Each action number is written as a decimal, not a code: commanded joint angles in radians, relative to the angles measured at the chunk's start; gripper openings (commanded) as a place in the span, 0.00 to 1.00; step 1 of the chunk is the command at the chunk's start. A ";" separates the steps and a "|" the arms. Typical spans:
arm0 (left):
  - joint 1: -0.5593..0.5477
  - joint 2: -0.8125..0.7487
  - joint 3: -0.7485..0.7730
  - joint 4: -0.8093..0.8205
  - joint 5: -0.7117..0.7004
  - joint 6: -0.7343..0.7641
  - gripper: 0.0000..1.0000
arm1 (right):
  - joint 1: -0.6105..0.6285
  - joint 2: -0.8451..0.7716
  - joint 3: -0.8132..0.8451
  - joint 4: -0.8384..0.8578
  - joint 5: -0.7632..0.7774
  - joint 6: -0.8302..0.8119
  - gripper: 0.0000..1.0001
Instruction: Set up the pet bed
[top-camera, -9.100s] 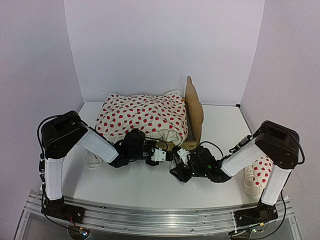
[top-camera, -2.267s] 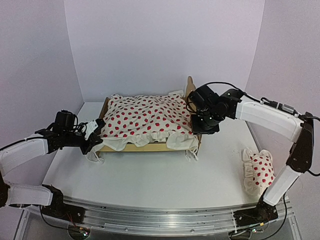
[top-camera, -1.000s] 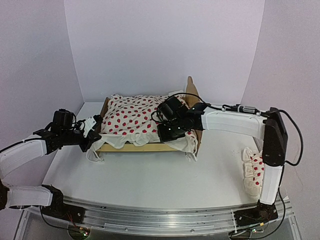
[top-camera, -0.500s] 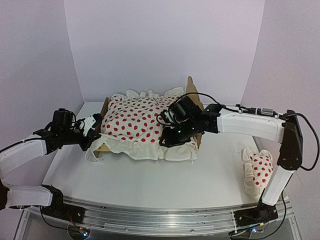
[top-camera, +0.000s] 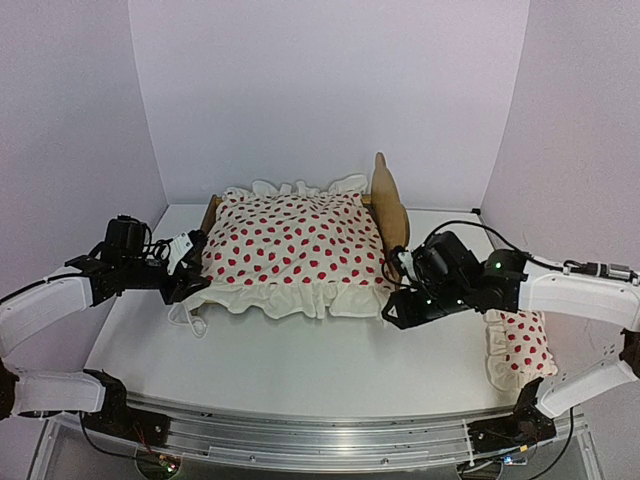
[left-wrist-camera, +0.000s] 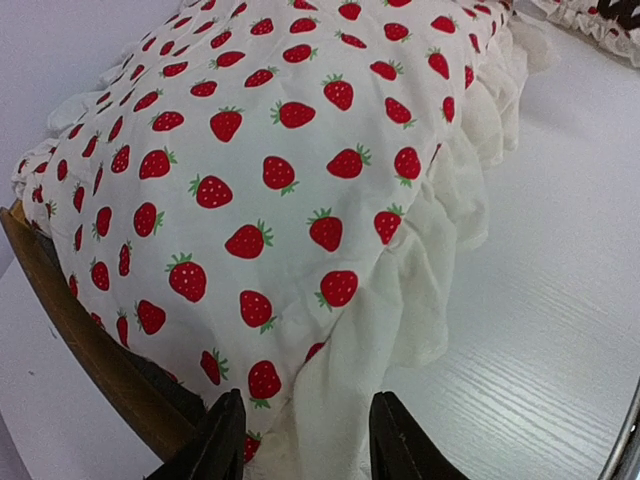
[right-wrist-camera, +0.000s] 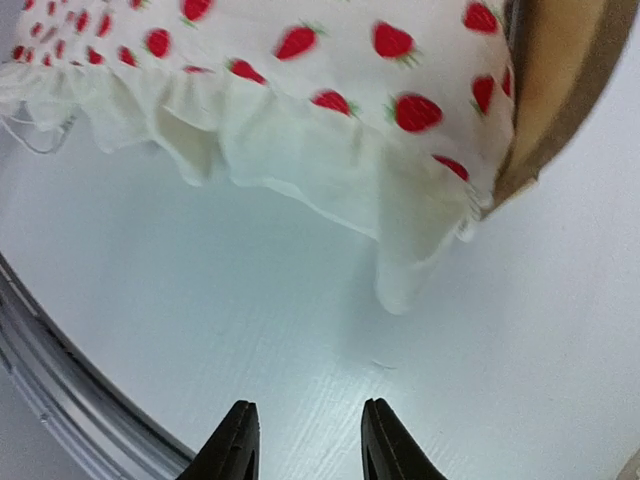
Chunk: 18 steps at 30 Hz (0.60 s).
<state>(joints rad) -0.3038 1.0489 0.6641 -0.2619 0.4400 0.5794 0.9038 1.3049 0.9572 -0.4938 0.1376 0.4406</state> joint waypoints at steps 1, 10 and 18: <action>0.003 0.006 0.095 -0.010 0.181 0.022 0.46 | -0.031 0.059 -0.138 0.115 0.083 -0.001 0.34; -0.134 -0.002 0.083 0.005 0.214 0.023 0.50 | -0.092 0.189 -0.294 0.572 0.093 -0.062 0.38; -0.252 0.061 0.049 0.108 0.215 -0.035 0.50 | -0.133 0.322 -0.313 0.721 0.081 -0.056 0.39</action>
<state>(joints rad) -0.5378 1.0702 0.7269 -0.2401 0.6358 0.5816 0.7889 1.5705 0.6520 0.0718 0.2155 0.3893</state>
